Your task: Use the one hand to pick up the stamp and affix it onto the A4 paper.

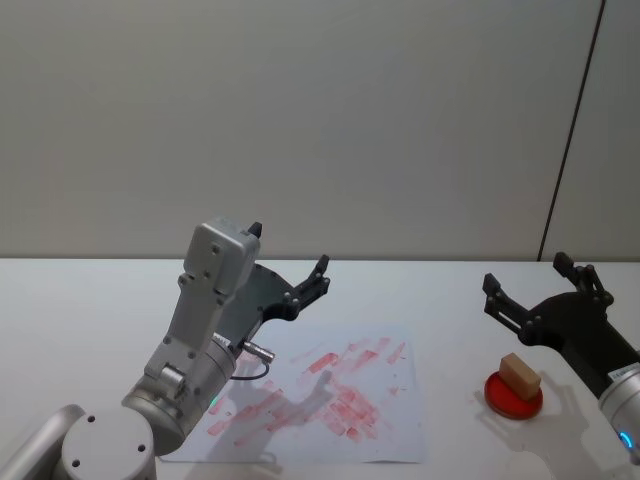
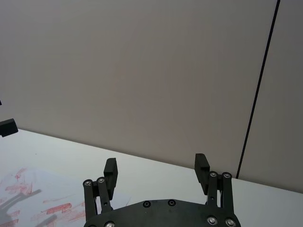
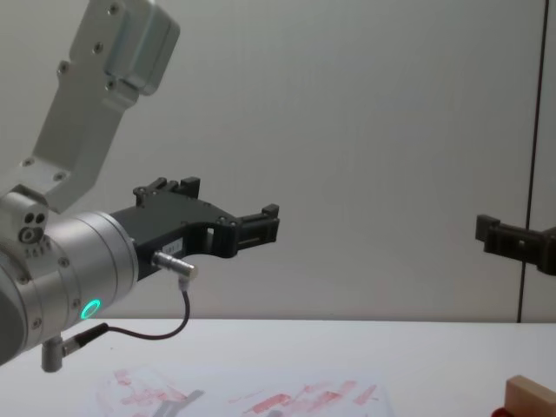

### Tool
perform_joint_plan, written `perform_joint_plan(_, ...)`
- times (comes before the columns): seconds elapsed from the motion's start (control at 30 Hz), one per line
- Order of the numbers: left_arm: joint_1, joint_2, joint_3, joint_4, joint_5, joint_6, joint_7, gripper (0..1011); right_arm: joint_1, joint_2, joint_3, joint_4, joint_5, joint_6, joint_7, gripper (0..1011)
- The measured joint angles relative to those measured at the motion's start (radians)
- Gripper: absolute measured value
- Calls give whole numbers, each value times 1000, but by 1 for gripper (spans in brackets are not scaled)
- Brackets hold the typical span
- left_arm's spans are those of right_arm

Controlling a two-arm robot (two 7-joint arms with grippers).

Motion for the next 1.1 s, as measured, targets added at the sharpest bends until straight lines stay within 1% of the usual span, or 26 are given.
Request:
perform_joint_plan(0.73,0,0,0,0,0,0,0,1003,2,0,1,2,-1,0,3,1001)
perform_joint_plan(1.1,0,0,0,0,0,0,0,1002,14,15,15,48,7,29,51,1001)
